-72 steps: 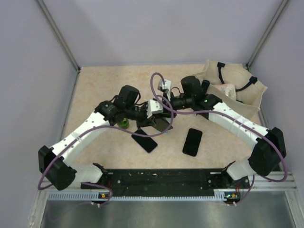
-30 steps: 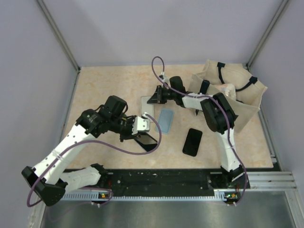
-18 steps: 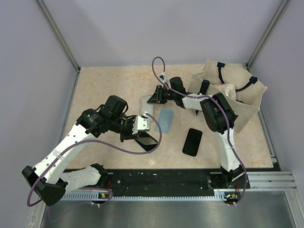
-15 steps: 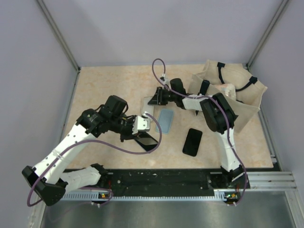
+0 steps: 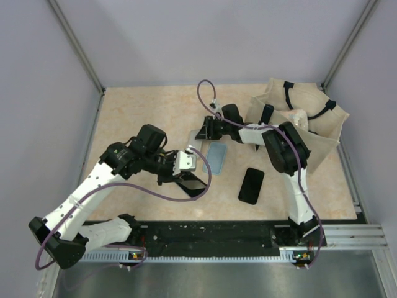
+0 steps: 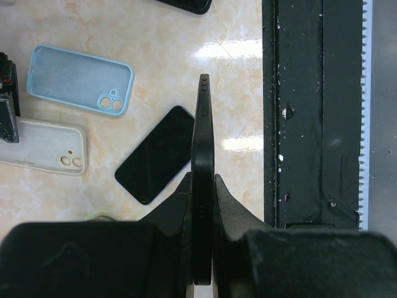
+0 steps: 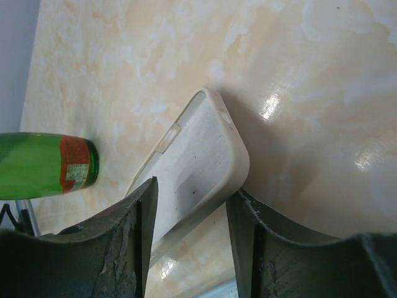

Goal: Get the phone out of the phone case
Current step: Place the phone case at the center of the board, then place the phone at the center of the board.

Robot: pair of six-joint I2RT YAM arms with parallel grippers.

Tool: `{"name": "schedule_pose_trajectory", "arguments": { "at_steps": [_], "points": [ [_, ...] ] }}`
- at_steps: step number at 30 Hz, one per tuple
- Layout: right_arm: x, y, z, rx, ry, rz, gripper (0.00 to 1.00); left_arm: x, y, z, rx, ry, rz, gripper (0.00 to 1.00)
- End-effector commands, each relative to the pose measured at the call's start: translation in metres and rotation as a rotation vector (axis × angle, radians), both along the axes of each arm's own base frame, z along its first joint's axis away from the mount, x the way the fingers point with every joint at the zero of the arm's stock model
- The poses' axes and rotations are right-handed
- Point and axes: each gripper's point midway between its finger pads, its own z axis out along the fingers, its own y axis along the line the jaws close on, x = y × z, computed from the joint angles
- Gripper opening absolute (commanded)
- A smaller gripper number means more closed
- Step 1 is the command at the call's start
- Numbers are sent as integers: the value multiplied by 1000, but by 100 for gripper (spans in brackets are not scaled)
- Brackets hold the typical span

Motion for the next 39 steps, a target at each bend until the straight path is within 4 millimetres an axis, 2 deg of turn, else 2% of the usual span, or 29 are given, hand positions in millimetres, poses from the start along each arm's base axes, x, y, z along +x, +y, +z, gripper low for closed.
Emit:
{"name": "schedule_pose_trajectory", "arguments": {
  "at_steps": [1, 8, 12, 15, 19, 24, 29, 32, 35, 39],
  "points": [
    [14, -12, 34, -62, -109, -34, 50, 5, -10, 24, -85, -72, -16, 0],
    [13, -26, 54, -146, -174, -52, 59, 12, -7, 23, -68, -87, 29, 0],
    [8, -33, 74, -158, -227, -44, 63, 14, -4, 22, -57, -99, 48, 0],
    [-2, -34, 96, -140, -281, -3, 64, 17, -3, 20, -52, -90, 72, 0],
    [-33, -31, 131, -72, -390, 150, 64, 18, 3, 16, -71, -69, 123, 0],
    [-88, -38, 158, -8, -534, 377, 64, 20, 11, 8, -134, -15, 189, 0],
    [-145, -49, 177, 57, -597, 574, 64, 28, 17, 2, -176, 37, 228, 0],
    [-173, -48, 184, 74, -607, 658, 64, 32, 18, 0, -197, 95, 234, 0],
    [-198, -38, 182, 76, -624, 732, 64, 33, 12, -3, -222, 165, 226, 0],
    [-214, -21, 177, 90, -622, 794, 64, 26, -1, 0, -295, 242, 164, 0]
  ]
}}
